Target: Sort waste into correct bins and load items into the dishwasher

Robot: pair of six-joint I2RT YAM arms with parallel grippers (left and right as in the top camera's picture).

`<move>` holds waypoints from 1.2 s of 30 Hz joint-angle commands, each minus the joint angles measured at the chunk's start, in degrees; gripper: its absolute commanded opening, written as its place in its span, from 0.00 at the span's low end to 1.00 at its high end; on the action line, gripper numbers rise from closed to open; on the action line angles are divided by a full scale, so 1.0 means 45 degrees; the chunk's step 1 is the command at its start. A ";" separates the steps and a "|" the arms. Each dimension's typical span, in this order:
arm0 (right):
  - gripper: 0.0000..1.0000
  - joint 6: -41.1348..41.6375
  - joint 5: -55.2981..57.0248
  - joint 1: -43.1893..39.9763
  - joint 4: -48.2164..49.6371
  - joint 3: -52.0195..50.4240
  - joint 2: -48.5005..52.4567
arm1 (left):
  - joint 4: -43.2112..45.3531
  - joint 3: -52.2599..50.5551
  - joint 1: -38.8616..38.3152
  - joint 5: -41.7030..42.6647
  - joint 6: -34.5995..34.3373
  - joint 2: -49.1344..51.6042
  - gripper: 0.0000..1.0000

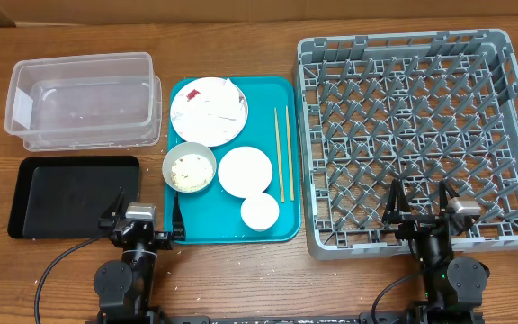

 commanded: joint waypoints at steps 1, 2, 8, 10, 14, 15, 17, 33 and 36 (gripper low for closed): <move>1.00 -0.0010 -0.0005 0.0049 0.0039 -0.0136 -0.0087 | 0.0015 -0.0087 0.0058 -0.0034 0.0194 -0.0092 1.00; 1.00 -0.0010 -0.0005 0.0049 0.0039 -0.0136 -0.0087 | 0.0015 -0.0087 0.0058 -0.0034 0.0194 -0.0092 1.00; 1.00 -0.0010 -0.0010 0.0049 0.0039 -0.0136 -0.0092 | 0.0175 -0.0087 0.0058 -0.0083 0.0189 -0.0092 1.00; 1.00 -0.0005 -0.0005 0.0049 0.0039 -0.0136 -0.0087 | 0.0194 -0.0087 0.0058 -0.0083 0.0194 -0.0092 1.00; 1.00 -0.0005 -0.0010 0.0049 0.0039 -0.0136 -0.0087 | 0.0024 -0.0087 0.0058 -0.0083 0.0189 -0.0092 1.00; 1.00 -0.0005 -0.0010 0.0049 0.0039 -0.0136 -0.0092 | 0.0019 -0.0087 0.0058 -0.0083 0.0189 -0.0092 1.00; 1.00 -0.0010 0.0005 0.0049 0.0039 -0.0136 -0.0087 | 0.0019 -0.0087 0.0058 -0.0083 0.0189 -0.0097 1.00; 1.00 -0.0005 -0.0010 0.0049 0.0146 -0.0136 -0.0092 | 0.0102 -0.0087 0.0058 -0.0083 0.0194 -0.0092 1.00; 1.00 -0.0005 -0.0015 0.0049 0.0340 -0.0131 -0.0092 | 0.0491 -0.0087 0.0058 -0.0073 0.0189 -0.0097 1.00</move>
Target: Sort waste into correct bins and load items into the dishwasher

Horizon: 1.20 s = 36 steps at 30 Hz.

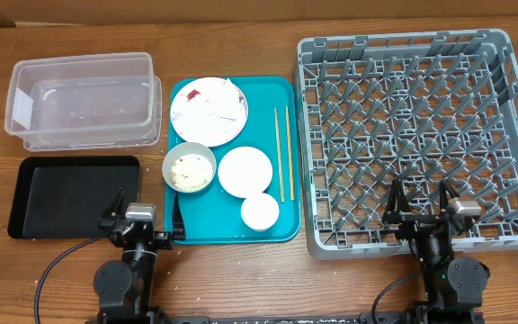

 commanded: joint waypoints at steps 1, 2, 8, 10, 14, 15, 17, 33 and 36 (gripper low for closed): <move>1.00 -0.0010 0.0005 0.0049 0.0447 -0.0131 -0.0092 | 0.0685 -0.0083 0.0058 -0.0078 0.0194 -0.0092 1.00; 1.00 -0.0010 0.0000 0.0049 0.0622 -0.0131 -0.0092 | 0.0952 -0.0083 0.0058 -0.0078 0.0194 -0.0092 1.00; 1.00 -0.0010 -0.0311 0.0049 0.2905 -0.0126 -0.0092 | 0.3128 -0.0078 0.0058 -0.0078 0.0189 -0.0092 1.00; 1.00 -0.0010 -0.0423 0.0049 0.3560 -0.0078 -0.0087 | 0.3934 -0.0078 0.0058 -0.0078 0.0189 -0.0097 1.00; 1.00 -0.0015 -0.0520 0.0049 0.4109 0.0452 -0.0092 | 0.4925 0.0005 0.0058 -0.0083 -0.0024 -0.0092 1.00; 1.00 -0.0015 -0.0520 0.0049 0.4192 0.0588 -0.0092 | 0.4954 0.0092 0.0058 -0.0083 -0.0189 -0.0087 1.00; 1.00 -0.0019 -0.0520 0.0049 0.4269 0.0937 -0.0087 | 0.4954 0.0277 0.0058 -0.0078 -0.0398 -0.0015 1.00; 1.00 -0.0121 -0.0525 0.0049 0.3060 0.4527 0.1904 | 0.4867 0.4838 0.0058 0.0525 -0.0189 0.6062 1.00; 1.00 -0.0117 -0.0651 0.0049 0.1749 0.5736 0.3050 | 0.3837 0.6951 0.0058 0.1365 -0.0189 0.8262 1.00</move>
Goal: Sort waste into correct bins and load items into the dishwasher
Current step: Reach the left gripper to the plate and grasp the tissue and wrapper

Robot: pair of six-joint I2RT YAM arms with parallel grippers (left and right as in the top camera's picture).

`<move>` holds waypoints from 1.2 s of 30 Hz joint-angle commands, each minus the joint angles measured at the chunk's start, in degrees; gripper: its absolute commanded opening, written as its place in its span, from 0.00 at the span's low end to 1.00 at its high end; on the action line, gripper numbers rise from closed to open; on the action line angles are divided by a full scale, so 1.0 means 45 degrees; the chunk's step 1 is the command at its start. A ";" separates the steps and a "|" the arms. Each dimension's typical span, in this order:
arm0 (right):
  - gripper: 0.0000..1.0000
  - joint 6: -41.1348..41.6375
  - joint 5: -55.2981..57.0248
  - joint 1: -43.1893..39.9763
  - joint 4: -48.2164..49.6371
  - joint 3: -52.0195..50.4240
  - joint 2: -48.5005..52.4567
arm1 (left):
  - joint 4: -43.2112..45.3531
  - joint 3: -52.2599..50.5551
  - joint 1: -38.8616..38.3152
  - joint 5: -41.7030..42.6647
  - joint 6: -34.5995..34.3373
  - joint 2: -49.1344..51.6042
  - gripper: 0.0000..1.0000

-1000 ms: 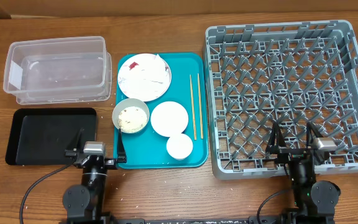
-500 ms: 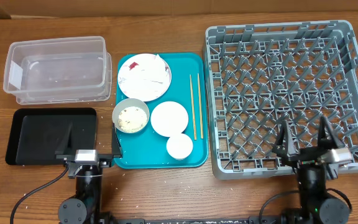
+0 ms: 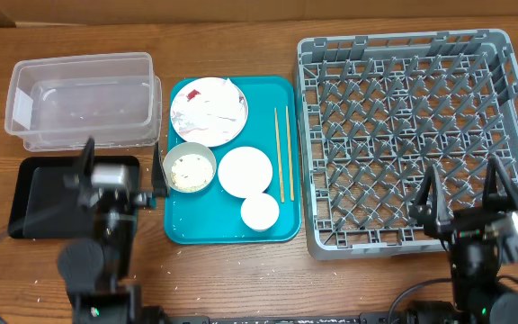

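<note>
A teal tray (image 3: 288, 229) in the middle of the table holds a white plate with crumpled paper waste (image 3: 209, 111), a bowl with food scraps (image 3: 189, 168), a small white plate (image 3: 245, 171), a small white cup (image 3: 260, 211) and a pair of chopsticks (image 3: 281, 153). To its right stands the grey dishwasher rack (image 3: 421, 126). My left gripper (image 3: 121, 169) is open above the right end of the black tray (image 3: 52, 193), just left of the bowl. Over the rack's front right edge my right gripper (image 3: 461, 198) is open too. Neither holds anything.
A clear plastic bin (image 3: 79, 99) stands at the back left, behind the black tray. The rack takes up the whole right side of the table. Bare wood shows along the front edge.
Both arms have left the front edge of the table. The left gripper is now over the black tray's right end, the right one over the rack's front right part. No object moved.
At both earlier moments the two arms sat still at the table's front edge, grippers open, with the dishes on the teal tray. By now both grippers are further over the table and appear larger from overhead, still open and empty.
</note>
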 commanded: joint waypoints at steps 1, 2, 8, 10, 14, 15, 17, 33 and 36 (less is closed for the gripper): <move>1.00 -0.0092 -0.0291 0.0049 -0.0967 0.1564 0.1311 | -0.1044 0.2477 0.0058 0.1098 -0.0034 0.2181 1.00; 1.00 -0.0092 -0.0350 0.0049 -0.1345 0.1948 0.1690 | -0.1744 0.3259 0.0058 0.1282 -0.0034 0.2827 1.00; 1.00 -0.0092 -0.0636 0.0049 -0.3925 0.4556 0.4313 | -0.6373 0.8281 0.0053 0.1525 -0.0024 0.6800 1.00; 1.00 -0.0092 -0.0636 0.0049 -0.4911 0.5493 0.5241 | -0.8053 1.0054 0.0039 0.1530 -0.0019 0.8126 1.00; 1.00 -0.0092 -0.0631 0.0049 -0.6917 0.7276 0.7096 | -1.2162 1.4081 -0.0272 0.2127 0.0733 1.1006 1.00; 1.00 -0.0092 -0.0631 0.0049 -0.7300 0.7650 0.7480 | -1.3119 1.4994 -0.0364 0.2404 0.1059 1.1676 1.00; 1.00 -0.0092 -0.0631 0.0049 -0.7932 0.8354 0.8267 | -1.4717 1.6738 -0.0573 0.2958 0.1530 1.3056 1.00; 1.00 -0.0078 -0.2059 0.0049 -0.9505 0.8966 1.0350 | -1.4416 1.8015 -0.2385 0.1977 -0.3633 1.8088 1.00; 1.00 -0.0073 -0.2059 0.0049 -0.9777 0.8966 1.0350 | -1.4508 1.8015 -0.3055 0.0189 -0.5207 1.8617 1.00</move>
